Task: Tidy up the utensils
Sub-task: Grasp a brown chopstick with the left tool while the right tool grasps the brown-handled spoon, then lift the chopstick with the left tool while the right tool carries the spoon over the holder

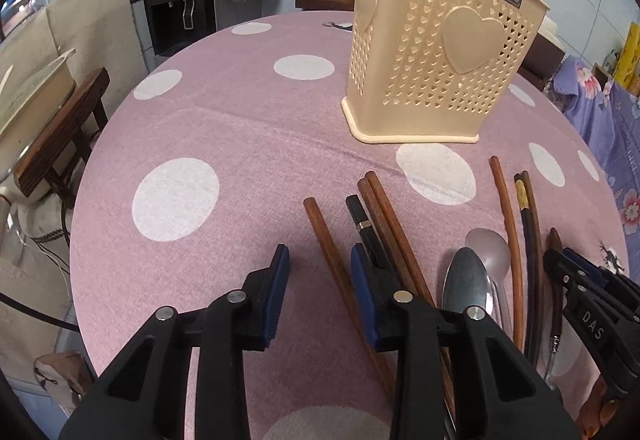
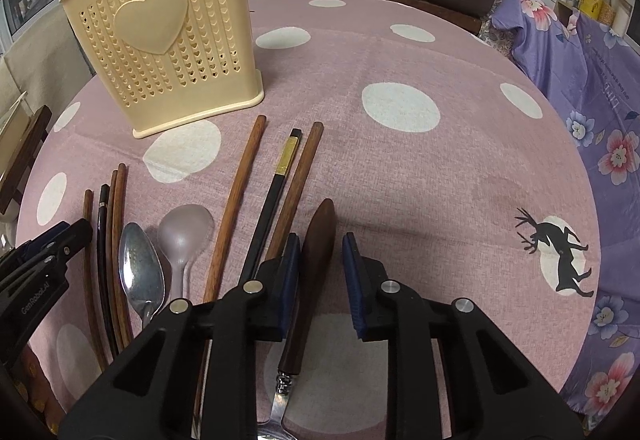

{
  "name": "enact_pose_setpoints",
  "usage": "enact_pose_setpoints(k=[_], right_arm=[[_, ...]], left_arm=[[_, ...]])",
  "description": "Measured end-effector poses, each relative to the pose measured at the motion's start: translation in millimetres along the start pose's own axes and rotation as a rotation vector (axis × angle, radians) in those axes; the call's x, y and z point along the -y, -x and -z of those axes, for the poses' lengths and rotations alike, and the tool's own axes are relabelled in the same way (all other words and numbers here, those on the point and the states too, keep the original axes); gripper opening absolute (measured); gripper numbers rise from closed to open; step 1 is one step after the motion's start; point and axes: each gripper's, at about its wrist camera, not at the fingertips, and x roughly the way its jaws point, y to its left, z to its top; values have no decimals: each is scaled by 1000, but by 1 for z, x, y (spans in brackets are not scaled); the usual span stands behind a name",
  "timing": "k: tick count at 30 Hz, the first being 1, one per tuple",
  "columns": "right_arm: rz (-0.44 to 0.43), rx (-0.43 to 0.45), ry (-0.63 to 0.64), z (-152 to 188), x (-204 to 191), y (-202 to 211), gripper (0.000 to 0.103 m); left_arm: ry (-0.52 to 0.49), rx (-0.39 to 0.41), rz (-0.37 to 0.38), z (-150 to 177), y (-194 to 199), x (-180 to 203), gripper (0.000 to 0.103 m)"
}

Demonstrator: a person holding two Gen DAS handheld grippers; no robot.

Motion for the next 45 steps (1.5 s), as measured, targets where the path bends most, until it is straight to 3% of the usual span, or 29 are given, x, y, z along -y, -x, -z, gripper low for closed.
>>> enact_pose_setpoints(k=[7,13,17,21,27,33,39,45], right_arm=[[1,-7,0,-9,-2,-6,18],[-14,-6,-5,-13,0,-8,17],[-76,-11,-35,-17,8,-8,17],[-108,33,-44,-22,18,0,17],[-196,108,-62,-37,36,27,16],[-241,199,-66,-51,55,69,16],[-248,255,-43,-55,66,99,16],[-261,285,-21,-56,64,111,16]], left_arm=[[-30,-8,-38,-11,-9,4,13],[-3,-15,-14,-17,-12,0,9],[21,-24,18,-21,-14,-2,9],[31,-14,52,-25,-10,-3,8],[44,74,114,-44,24,-7,8],[47,241,172,-69,83,-19,8],[34,386,145,-80,124,-27,8],[37,400,143,-83,124,-29,8]])
